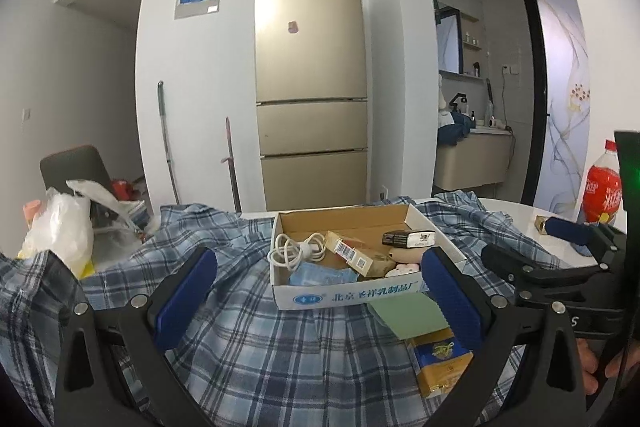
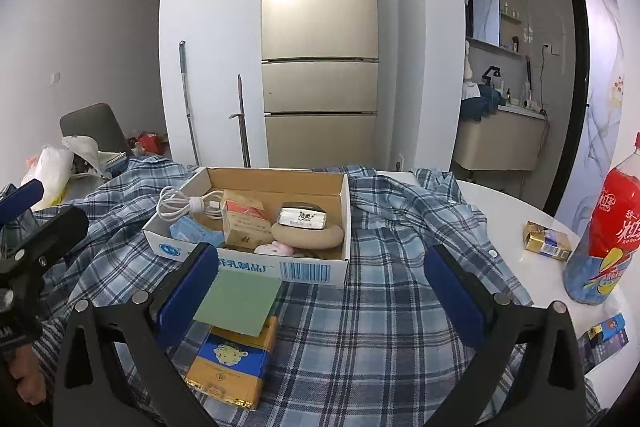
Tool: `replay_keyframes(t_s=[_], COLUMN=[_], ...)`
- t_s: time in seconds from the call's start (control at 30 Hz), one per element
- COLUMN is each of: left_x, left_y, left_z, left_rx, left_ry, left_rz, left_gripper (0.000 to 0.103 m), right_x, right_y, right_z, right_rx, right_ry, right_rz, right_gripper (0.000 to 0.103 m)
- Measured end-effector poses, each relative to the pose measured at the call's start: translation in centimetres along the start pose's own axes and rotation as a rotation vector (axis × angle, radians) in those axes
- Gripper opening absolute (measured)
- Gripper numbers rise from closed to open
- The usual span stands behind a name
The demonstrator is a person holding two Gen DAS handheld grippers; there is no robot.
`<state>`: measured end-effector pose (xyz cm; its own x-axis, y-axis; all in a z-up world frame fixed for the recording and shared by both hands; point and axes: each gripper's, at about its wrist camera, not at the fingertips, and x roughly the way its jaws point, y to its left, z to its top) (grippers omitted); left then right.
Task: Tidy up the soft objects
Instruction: 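Lower the right gripper onto the gold-and-blue cigarette tin and close it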
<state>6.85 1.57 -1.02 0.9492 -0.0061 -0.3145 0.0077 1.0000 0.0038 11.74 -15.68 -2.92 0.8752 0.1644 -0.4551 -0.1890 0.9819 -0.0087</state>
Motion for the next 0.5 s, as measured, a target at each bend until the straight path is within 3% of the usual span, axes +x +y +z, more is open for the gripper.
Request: replay_keyframes(t_s=[0.17,0.5], left_x=[0.56,0.68], left_y=[0.59,0.69], left_z=[-0.17,-0.38], left_rx=[-0.048,-0.059], left_ry=[0.055,0.071], left_rz=[-0.045,-0.046], left_gripper=[0.103,0.103], right_x=[0.10,0.54], right_y=[0.08,0.53], right_z=[-0.14,-0.29], right_rx=[-0.003,-0.015], right_ry=[0.009,0.048], right_rz=[0.001,0.023], right_gripper=[0.102,0.102])
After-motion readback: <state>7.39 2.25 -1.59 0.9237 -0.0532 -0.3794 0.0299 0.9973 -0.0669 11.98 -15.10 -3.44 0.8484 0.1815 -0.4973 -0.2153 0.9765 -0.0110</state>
